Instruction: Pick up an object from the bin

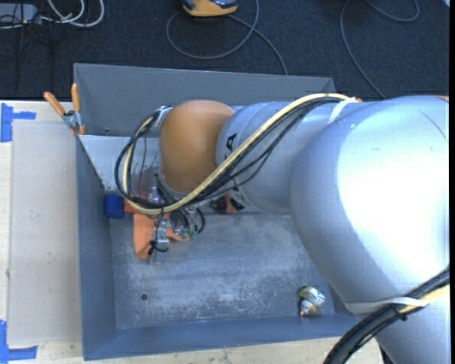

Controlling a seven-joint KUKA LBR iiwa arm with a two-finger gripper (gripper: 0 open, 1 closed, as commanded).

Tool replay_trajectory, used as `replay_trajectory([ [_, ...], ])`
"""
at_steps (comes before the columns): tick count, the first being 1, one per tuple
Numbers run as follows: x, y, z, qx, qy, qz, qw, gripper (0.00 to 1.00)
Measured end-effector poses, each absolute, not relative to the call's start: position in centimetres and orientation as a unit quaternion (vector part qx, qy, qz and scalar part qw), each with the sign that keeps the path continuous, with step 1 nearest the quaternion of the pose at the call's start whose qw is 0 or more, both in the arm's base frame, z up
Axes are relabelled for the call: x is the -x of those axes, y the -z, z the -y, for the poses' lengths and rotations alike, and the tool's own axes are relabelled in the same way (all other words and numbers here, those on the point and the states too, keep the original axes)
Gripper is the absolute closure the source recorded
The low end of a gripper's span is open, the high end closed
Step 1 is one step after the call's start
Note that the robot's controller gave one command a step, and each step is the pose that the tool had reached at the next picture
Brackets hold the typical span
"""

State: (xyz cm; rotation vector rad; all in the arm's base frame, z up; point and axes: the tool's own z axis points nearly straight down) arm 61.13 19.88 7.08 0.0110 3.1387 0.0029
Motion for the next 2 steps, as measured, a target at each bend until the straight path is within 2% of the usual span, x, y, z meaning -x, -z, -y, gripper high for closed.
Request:
replay_trajectory([
  [1, -59.03, -6.96, -22.32, 0.02, -0.001, -1.0, 0.001, 1.0],
  [2, -59.04, -6.96, -22.3, 0.019, -0.001, -1.0, 0.001, 1.0],
])
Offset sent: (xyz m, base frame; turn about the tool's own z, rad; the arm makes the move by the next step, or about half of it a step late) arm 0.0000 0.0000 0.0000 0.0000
